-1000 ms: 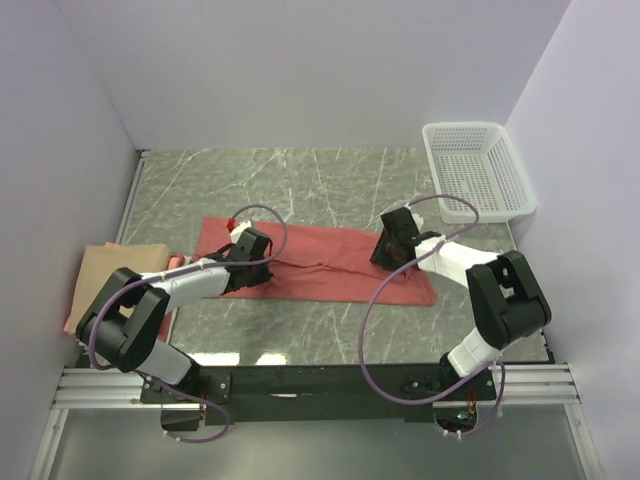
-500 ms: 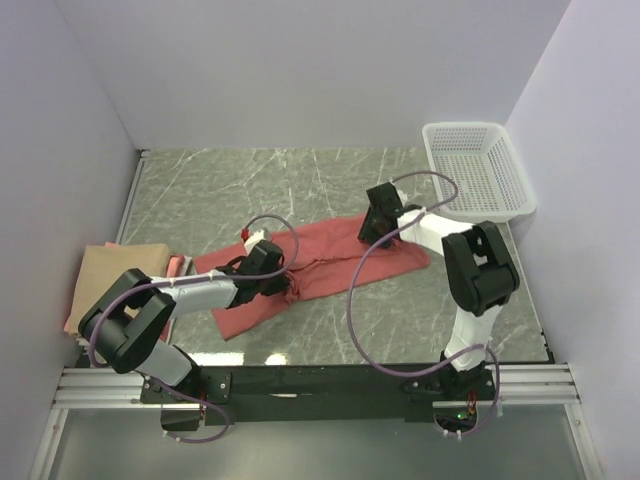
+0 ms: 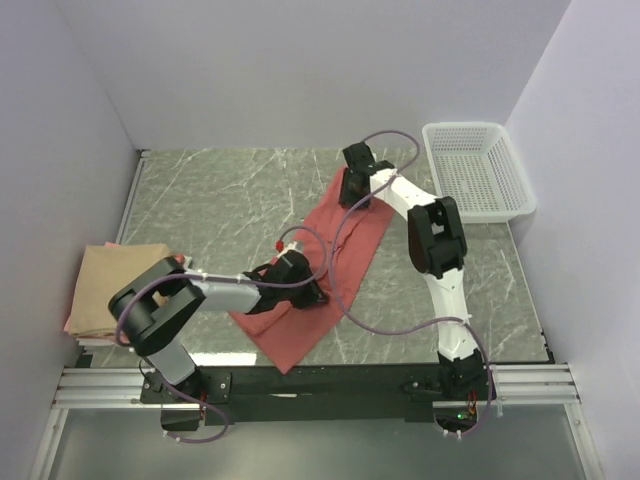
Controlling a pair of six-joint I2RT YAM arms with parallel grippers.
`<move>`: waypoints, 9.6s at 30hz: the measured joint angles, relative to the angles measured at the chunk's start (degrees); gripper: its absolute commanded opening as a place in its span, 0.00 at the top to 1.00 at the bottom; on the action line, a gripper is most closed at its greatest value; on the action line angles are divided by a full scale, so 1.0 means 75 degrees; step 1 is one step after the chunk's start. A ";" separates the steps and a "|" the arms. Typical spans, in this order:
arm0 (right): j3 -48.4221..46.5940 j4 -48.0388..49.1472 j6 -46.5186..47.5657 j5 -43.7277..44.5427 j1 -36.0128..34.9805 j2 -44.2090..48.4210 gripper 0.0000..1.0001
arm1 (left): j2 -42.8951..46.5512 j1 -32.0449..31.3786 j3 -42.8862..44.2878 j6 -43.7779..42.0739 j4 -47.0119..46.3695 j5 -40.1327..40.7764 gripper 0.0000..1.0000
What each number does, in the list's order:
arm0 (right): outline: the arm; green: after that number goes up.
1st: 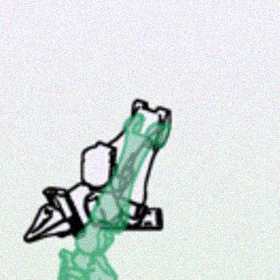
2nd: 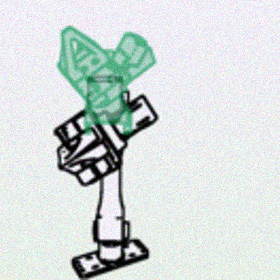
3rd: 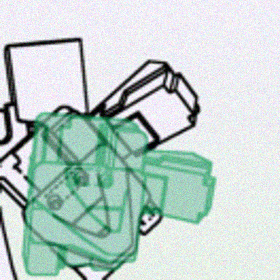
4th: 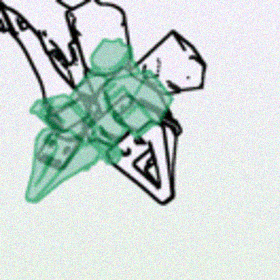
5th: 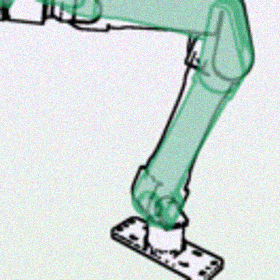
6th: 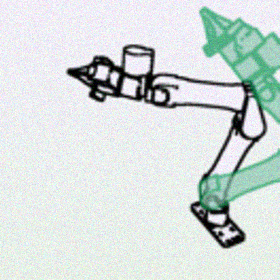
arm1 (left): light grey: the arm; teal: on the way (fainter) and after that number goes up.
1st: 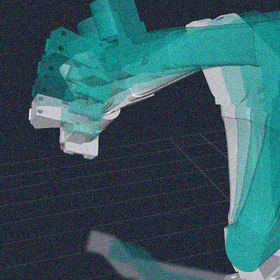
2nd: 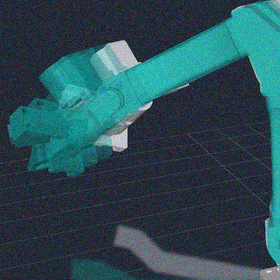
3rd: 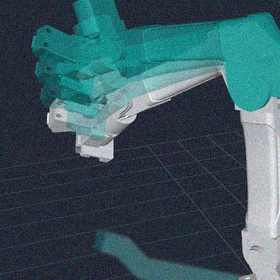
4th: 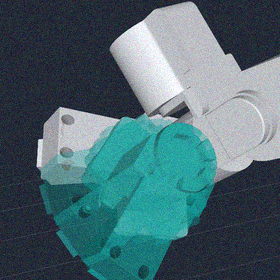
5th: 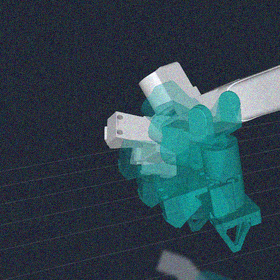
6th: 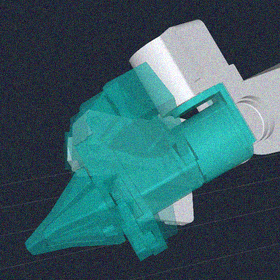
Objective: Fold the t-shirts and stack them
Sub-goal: Fold the tshirt
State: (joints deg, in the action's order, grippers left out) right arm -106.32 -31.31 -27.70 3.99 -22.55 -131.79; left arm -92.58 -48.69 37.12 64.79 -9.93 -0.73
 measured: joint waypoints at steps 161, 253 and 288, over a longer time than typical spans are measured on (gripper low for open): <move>0.9929 0.1437 -0.1037 -0.2162 0.0172 0.9422 0.39 | 0.4334 0.3139 -0.0087 -0.1562 0.3305 0.0032 0.57; 0.6274 0.1306 -0.2087 0.0507 -0.2148 0.6024 1.00 | 0.1072 0.1460 0.2087 -0.1107 0.3366 0.0402 1.00; 0.3966 0.1961 -0.1553 -0.0781 0.0157 0.2993 1.00 | -0.2011 0.3687 0.4599 -0.2090 0.3206 -0.0886 0.99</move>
State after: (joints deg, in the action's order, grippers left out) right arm -76.58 -16.60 -39.35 -1.87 -21.37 -109.34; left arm -107.66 -21.04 71.61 49.12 14.11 -7.38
